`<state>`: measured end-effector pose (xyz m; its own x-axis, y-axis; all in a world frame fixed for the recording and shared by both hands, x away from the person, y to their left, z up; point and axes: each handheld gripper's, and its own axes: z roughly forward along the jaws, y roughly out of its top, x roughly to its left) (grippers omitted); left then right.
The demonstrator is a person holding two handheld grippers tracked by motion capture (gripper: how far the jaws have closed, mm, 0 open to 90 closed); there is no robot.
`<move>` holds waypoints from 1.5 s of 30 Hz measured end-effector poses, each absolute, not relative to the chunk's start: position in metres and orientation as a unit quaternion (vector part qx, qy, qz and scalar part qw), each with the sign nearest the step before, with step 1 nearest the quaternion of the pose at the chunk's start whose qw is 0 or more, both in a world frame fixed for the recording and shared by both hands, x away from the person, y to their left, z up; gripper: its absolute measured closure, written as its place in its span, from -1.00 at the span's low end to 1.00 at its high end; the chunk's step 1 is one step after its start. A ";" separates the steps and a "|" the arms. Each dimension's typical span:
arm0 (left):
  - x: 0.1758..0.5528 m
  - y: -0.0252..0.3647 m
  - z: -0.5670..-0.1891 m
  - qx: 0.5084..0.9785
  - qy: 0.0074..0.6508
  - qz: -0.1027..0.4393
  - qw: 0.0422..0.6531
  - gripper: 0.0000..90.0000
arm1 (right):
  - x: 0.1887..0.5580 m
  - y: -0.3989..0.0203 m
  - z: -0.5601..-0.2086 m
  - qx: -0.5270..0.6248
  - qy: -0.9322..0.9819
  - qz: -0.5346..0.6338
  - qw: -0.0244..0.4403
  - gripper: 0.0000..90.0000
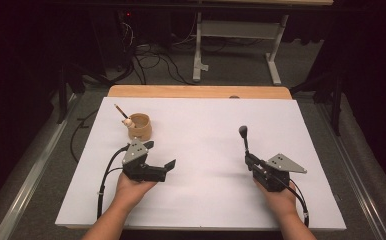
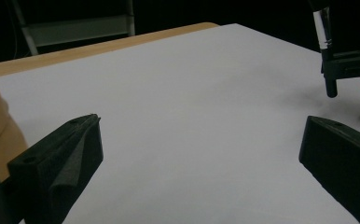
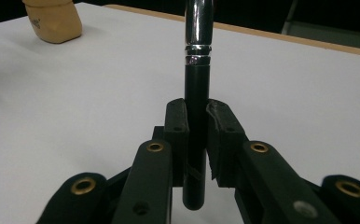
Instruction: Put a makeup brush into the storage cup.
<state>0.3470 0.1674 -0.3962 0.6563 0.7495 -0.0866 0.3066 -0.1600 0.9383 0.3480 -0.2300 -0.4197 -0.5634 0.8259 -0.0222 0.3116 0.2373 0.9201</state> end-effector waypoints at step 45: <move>0.339 0.138 -0.399 0.735 0.324 0.162 0.574 -1.00 | 0.341 -0.171 -0.407 0.326 0.761 0.502 0.251 0.81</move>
<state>0.3387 0.1383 -0.3993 0.7378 0.6615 -0.1345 0.2906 -0.1314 0.9478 0.3410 -0.1706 -0.4071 -0.6610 0.7484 -0.0541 0.2442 0.2828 0.9276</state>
